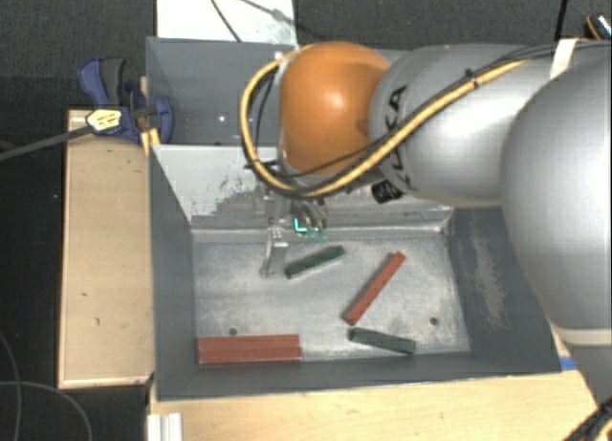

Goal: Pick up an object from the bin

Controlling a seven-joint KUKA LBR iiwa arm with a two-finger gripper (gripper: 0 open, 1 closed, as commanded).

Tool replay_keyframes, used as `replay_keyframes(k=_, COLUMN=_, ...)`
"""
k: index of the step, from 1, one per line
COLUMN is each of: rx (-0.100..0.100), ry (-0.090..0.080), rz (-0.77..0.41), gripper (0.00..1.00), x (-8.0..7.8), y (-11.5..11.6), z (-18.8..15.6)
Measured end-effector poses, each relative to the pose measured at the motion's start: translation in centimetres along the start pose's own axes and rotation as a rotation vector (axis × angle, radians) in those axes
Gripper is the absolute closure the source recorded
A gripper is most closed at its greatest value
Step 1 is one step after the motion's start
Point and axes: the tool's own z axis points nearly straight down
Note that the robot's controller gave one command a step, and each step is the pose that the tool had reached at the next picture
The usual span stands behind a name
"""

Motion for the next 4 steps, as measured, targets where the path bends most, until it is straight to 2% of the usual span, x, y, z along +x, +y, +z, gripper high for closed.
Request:
replay_keyframes(k=1, rx=0.001, ry=-0.003, rz=-0.367, gripper=0.0, x=-0.1, y=-4.5, z=10.5)
replay_keyframes(k=2, rx=0.004, ry=-0.004, rz=-0.64, gripper=0.0, x=1.0, y=-13.4, z=10.4)
replay_keyframes(k=3, rx=0.001, ry=-0.004, rz=-0.636, gripper=1.0, x=1.0, y=-13.2, z=10.4)
replay_keyframes(k=4, rx=0.006, ry=-0.015, rz=-0.837, gripper=1.0, x=2.4, y=-14.1, z=-3.9)
